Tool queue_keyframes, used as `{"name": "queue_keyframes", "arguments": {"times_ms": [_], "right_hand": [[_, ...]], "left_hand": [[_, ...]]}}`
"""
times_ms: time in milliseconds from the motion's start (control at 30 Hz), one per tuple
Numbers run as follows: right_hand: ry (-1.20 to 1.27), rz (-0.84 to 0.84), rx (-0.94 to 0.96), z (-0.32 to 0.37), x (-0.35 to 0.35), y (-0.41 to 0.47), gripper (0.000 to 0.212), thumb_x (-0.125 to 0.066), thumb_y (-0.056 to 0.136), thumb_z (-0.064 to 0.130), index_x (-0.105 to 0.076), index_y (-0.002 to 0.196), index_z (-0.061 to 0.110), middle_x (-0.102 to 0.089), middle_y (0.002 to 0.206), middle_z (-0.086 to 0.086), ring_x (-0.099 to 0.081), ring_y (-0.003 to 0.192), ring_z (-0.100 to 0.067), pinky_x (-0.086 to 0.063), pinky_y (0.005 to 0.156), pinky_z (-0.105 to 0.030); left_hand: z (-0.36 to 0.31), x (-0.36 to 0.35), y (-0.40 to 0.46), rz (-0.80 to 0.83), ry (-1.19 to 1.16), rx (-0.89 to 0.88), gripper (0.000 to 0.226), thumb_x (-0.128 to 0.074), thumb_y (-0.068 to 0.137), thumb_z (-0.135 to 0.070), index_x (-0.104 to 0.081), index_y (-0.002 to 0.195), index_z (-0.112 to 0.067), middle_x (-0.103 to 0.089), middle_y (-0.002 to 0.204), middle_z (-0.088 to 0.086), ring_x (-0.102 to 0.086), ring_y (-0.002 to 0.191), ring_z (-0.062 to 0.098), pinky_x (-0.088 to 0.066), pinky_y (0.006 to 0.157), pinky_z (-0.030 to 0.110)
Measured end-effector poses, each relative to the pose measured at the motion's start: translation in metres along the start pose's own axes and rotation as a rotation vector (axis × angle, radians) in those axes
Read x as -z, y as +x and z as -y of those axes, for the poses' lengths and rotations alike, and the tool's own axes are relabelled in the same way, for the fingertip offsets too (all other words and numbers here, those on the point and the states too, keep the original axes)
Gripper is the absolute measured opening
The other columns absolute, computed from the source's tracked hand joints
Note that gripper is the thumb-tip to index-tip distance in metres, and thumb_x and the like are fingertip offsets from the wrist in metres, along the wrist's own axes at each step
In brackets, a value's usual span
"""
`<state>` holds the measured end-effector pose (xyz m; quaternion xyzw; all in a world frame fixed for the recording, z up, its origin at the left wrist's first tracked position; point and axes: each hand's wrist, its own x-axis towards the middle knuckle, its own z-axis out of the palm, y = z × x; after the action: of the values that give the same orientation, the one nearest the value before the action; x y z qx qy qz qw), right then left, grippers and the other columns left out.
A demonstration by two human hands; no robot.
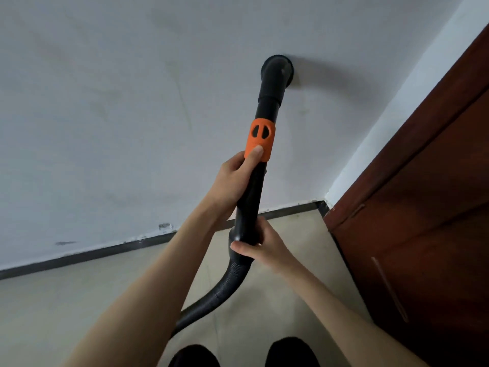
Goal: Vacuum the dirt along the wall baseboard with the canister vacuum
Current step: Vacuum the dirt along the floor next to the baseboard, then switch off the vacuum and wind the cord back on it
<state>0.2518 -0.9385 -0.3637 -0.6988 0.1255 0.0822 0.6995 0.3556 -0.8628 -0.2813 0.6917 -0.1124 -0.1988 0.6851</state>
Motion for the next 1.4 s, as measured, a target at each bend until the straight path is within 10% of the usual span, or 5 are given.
{"name": "queue_keyframes", "arguments": {"times_ms": [267, 733, 1167, 1400], "right_hand": [[-0.181, 0.142, -0.011, 0.133, -0.058, -0.033, 0.018, -0.074, 0.083, 0.020, -0.060, 0.095, 0.019, -0.070, 0.088, 0.000, -0.067, 0.085, -0.015, -0.051, 0.082, -0.032], [-0.579, 0.669, 0.378, 0.334, -0.270, -0.079, 0.019, -0.062, 0.090, 0.045, -0.044, 0.089, 0.040, -0.060, 0.083, 0.018, -0.060, 0.075, 0.002, -0.045, 0.065, -0.008], [-0.398, 0.825, 0.913, 0.405, -0.563, -0.198, 0.024, -0.056, 0.094, 0.042, -0.056, 0.103, 0.019, -0.059, 0.077, 0.011, -0.057, 0.063, -0.004, -0.042, 0.056, -0.015], [-0.316, 1.102, 1.030, 0.447, -0.686, -0.205, 0.018, -0.057, 0.093, 0.040, -0.056, 0.094, 0.022, -0.065, 0.076, 0.000, -0.063, 0.068, -0.018, -0.053, 0.065, -0.037]], "left_hand": [[-0.129, 0.072, -0.054, -0.063, 0.046, 0.052, 0.034, -0.046, 0.095, -0.046, -0.064, 0.086, -0.018, -0.068, 0.073, -0.010, -0.062, 0.071, 0.003, -0.048, 0.066, 0.016], [-0.322, 0.277, -0.265, -0.624, -0.030, -0.073, 0.014, -0.057, 0.094, -0.026, -0.063, 0.100, -0.014, -0.071, 0.089, -0.002, -0.066, 0.095, 0.015, -0.049, 0.098, 0.036], [-0.408, 0.427, -0.506, -1.478, -0.032, -0.274, 0.015, -0.063, 0.090, -0.028, -0.063, 0.092, -0.013, -0.067, 0.094, 0.010, -0.065, 0.098, 0.027, -0.050, 0.096, 0.043], [-0.425, 0.507, -0.591, -1.638, 0.057, -0.264, 0.014, -0.061, 0.091, -0.029, -0.065, 0.091, -0.016, -0.073, 0.087, 0.002, -0.071, 0.085, 0.017, -0.056, 0.071, 0.022]]}}
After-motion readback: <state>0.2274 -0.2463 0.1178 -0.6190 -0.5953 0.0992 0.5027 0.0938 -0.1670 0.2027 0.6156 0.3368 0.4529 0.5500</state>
